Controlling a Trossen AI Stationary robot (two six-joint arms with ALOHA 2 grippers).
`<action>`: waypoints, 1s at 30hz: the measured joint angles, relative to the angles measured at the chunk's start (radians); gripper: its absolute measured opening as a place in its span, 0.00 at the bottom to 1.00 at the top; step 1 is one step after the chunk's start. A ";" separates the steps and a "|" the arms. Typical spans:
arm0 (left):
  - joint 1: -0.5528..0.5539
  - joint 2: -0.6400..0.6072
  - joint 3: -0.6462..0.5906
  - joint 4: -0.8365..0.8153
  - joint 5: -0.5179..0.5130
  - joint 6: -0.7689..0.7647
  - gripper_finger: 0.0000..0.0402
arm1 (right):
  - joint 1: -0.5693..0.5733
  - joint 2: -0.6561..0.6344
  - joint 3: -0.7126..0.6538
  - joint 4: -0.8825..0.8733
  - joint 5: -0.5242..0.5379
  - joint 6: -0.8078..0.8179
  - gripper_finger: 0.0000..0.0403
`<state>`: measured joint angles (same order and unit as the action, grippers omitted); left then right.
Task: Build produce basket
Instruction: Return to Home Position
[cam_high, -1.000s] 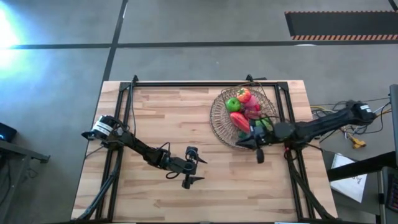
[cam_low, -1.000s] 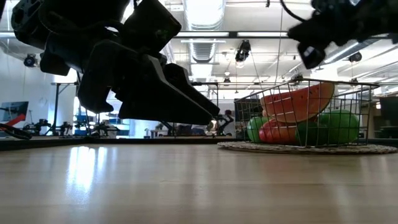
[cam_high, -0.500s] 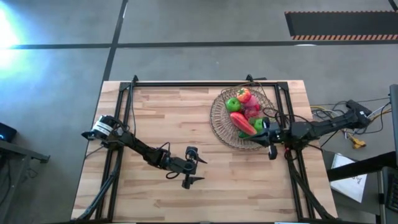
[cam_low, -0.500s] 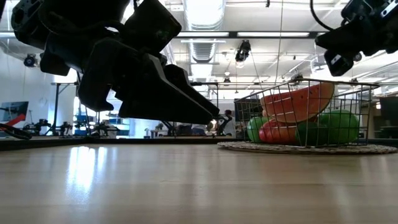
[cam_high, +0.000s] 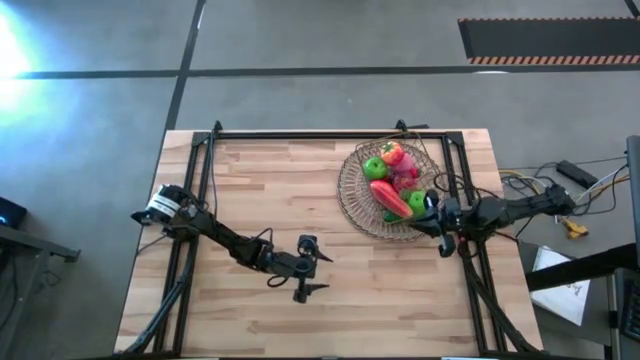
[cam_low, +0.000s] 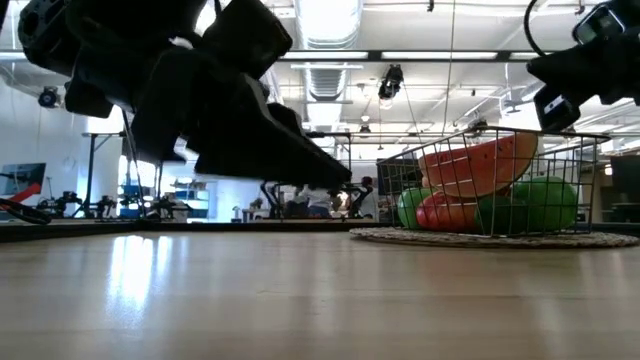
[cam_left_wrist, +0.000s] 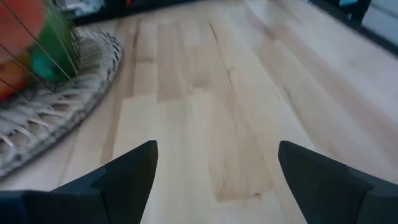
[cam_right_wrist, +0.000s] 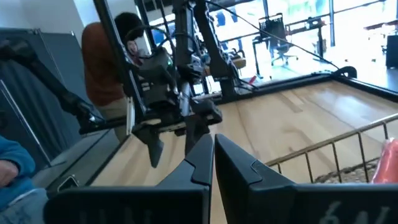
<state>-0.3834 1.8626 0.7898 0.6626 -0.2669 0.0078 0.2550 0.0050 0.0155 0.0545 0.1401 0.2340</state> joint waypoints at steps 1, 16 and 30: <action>0.002 -0.012 -0.001 0.000 0.000 -0.001 0.79 | 0.000 0.004 -0.003 -0.011 -0.002 0.002 0.02; 0.126 -0.700 -0.410 -0.168 -0.195 -0.152 0.79 | 0.000 0.017 -0.003 -0.018 -0.018 -0.017 0.02; 0.403 -1.280 -0.742 -0.212 0.008 -0.210 0.79 | 0.000 0.024 -0.004 -0.019 -0.017 -0.006 0.02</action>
<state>0.0199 0.5823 0.0478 0.4502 -0.2588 -0.2017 0.2550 0.0289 0.0115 0.0355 0.1230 0.2279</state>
